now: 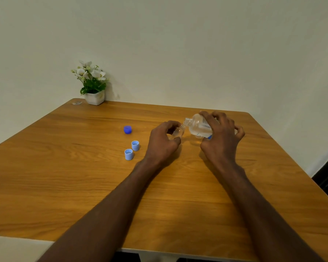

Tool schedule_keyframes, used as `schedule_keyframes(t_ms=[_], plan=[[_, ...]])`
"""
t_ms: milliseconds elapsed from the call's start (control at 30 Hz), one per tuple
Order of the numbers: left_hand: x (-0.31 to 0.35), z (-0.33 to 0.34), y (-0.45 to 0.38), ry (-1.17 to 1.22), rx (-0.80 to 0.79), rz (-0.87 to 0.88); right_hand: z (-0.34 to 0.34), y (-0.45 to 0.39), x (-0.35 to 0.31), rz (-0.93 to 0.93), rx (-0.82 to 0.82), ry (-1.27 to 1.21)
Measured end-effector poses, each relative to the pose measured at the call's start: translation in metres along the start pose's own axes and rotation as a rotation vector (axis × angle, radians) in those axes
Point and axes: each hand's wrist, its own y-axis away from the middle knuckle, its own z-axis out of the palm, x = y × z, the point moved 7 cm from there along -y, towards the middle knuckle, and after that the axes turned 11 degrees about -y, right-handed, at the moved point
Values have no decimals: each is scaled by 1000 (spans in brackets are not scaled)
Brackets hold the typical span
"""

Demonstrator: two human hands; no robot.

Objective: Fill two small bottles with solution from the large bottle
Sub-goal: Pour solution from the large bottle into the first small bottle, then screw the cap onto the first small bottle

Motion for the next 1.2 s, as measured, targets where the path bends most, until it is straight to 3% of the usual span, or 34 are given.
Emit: schedule_keyframes(t_ms=[200, 433, 800, 1200], plan=[[-2, -2, -1, 19, 14, -18, -3, -1, -3, -24, 49, -59], [-5, -8, -3, 11, 83, -45, -4, -1, -6, 18, 100, -333], [-16, -27, -5, -6, 190, -92, 21, 10, -16, 136, -5, -667], [-17, -43, -3, -5, 281, -116, 56, 12, -31, 112, -135, -702]])
